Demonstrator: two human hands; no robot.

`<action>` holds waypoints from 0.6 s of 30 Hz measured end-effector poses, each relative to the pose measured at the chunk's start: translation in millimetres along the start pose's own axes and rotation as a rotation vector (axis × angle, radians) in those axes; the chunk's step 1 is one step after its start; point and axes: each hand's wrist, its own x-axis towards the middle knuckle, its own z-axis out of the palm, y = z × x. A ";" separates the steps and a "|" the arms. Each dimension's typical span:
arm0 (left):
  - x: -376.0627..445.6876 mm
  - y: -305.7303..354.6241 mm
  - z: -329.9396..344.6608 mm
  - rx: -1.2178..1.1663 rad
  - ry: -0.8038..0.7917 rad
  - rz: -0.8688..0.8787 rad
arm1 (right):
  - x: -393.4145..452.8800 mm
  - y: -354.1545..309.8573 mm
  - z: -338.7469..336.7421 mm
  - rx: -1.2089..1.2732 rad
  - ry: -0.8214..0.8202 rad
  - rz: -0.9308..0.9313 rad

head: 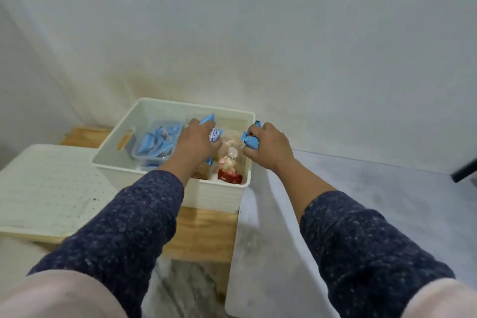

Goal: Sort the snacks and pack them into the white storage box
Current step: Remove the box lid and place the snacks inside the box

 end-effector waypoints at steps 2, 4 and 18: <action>7.0 -22.2 -4.2 0.028 -0.065 -0.034 | 12.9 -25.4 12.9 -0.017 -0.046 -0.029; 12.3 -38.3 -3.1 0.064 -0.157 -0.038 | 22.5 -44.8 24.8 -0.019 -0.069 -0.035; 3.0 -71.5 -10.4 0.189 -0.309 0.004 | 27.6 -70.7 35.6 -0.037 -0.372 0.009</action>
